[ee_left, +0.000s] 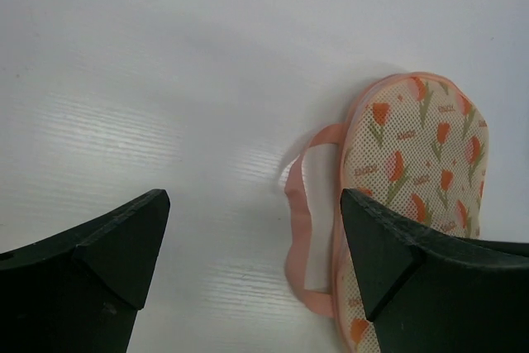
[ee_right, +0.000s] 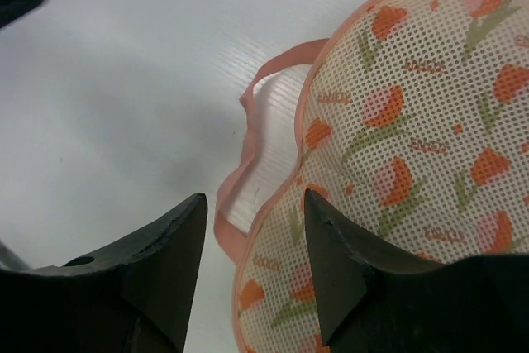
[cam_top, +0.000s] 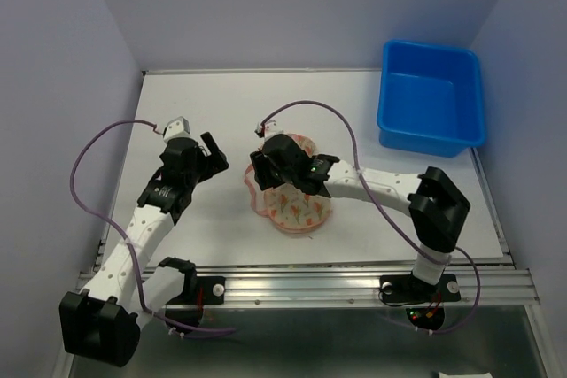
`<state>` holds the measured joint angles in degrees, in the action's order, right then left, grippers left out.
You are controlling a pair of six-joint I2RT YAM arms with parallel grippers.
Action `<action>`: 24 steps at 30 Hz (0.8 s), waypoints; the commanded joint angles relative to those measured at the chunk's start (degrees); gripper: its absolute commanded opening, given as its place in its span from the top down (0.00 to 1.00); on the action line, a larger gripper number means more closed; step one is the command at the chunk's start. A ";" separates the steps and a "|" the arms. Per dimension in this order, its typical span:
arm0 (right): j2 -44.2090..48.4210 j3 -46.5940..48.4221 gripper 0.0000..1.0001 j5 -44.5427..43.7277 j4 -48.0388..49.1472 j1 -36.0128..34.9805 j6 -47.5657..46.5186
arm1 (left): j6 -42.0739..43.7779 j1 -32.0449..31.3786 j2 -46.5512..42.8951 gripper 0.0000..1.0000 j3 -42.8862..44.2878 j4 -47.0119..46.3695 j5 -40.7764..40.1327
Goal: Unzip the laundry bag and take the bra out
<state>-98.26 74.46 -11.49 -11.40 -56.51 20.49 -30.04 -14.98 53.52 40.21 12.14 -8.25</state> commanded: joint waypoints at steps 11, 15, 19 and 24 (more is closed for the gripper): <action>-17.23 10.27 0.53 -11.28 -1.17 -1.76 8.86 | 9.83 5.05 -6.58 0.03 -1.89 0.25 -0.89; -19.69 11.50 0.57 -11.10 -1.17 -1.76 9.48 | 9.83 5.31 -6.58 0.03 -2.15 0.08 0.08; -21.10 11.50 0.64 -12.07 -1.17 -1.76 10.18 | 9.92 5.40 -6.67 0.03 -2.15 -0.01 0.08; -21.36 10.62 0.82 -13.21 -1.26 -1.76 10.80 | 9.92 5.67 -6.85 0.03 -2.24 0.08 0.08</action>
<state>-119.98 84.27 -22.13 -13.52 -57.82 29.82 -21.43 -9.85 47.18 38.68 13.56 -8.16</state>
